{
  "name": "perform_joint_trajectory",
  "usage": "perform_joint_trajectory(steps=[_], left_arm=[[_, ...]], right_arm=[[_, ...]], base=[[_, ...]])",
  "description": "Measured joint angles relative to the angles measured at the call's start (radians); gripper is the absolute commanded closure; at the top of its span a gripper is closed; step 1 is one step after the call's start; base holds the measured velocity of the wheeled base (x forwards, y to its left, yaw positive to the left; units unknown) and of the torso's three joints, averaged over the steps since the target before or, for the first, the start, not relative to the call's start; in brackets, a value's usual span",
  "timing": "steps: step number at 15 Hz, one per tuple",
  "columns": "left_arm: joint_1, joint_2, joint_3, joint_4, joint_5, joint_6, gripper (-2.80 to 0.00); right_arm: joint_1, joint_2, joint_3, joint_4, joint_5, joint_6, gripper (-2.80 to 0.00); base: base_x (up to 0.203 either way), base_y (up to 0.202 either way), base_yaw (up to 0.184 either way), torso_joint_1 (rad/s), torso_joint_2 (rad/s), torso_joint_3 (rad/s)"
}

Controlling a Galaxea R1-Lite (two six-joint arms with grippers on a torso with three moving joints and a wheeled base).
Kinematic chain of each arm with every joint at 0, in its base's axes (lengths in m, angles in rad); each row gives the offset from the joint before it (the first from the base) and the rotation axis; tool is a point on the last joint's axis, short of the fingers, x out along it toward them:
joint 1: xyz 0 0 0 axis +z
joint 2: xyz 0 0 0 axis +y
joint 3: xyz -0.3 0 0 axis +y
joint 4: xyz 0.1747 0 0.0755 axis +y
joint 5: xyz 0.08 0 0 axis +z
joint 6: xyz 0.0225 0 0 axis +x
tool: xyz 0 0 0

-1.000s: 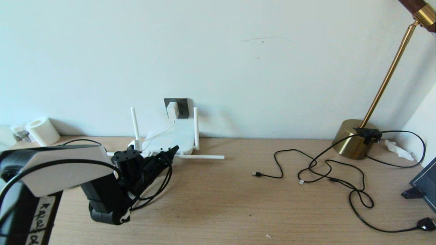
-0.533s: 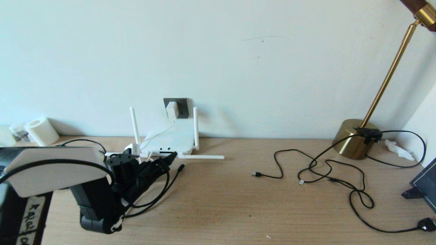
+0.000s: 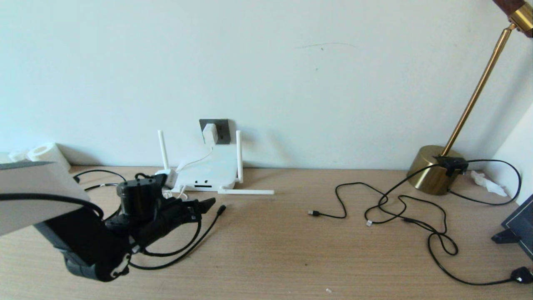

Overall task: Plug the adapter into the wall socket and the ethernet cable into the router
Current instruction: Hand it to the other hand

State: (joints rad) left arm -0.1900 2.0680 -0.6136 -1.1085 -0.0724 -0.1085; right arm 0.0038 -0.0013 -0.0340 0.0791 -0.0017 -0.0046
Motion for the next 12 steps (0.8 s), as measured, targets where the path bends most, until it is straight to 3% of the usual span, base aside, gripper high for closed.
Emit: perform_joint_trajectory(steps=[4, 7, 9, 12], left_arm=[[-0.051, -0.124, -0.082, 0.056, 0.041, 0.500, -2.80], [-0.100, -0.202, -0.062, 0.065, 0.052, 0.788, -2.80], [-0.167, -0.244, -0.016, 0.091, 0.129, 0.886, -2.80], [-0.286, -0.277, 0.051, 0.121, 0.252, 0.950, -2.80]], right_arm=[[0.000, 0.000, 0.000, 0.000, 0.000, 0.001, 0.00], [0.000, 0.000, 0.000, 0.000, 0.000, 0.001, 0.00], [0.000, 0.000, 0.000, 0.000, 0.000, 0.001, 0.00], [0.001, 0.000, 0.000, 0.000, 0.001, 0.000, 0.00]], base=[[0.000, 0.000, 0.000, 0.000, 0.00, 0.000], [0.000, 0.000, 0.000, 0.000, 0.00, 0.000], [0.000, 0.000, 0.000, 0.000, 0.00, 0.000], [0.000, 0.000, 0.000, 0.000, 0.00, 0.000]])
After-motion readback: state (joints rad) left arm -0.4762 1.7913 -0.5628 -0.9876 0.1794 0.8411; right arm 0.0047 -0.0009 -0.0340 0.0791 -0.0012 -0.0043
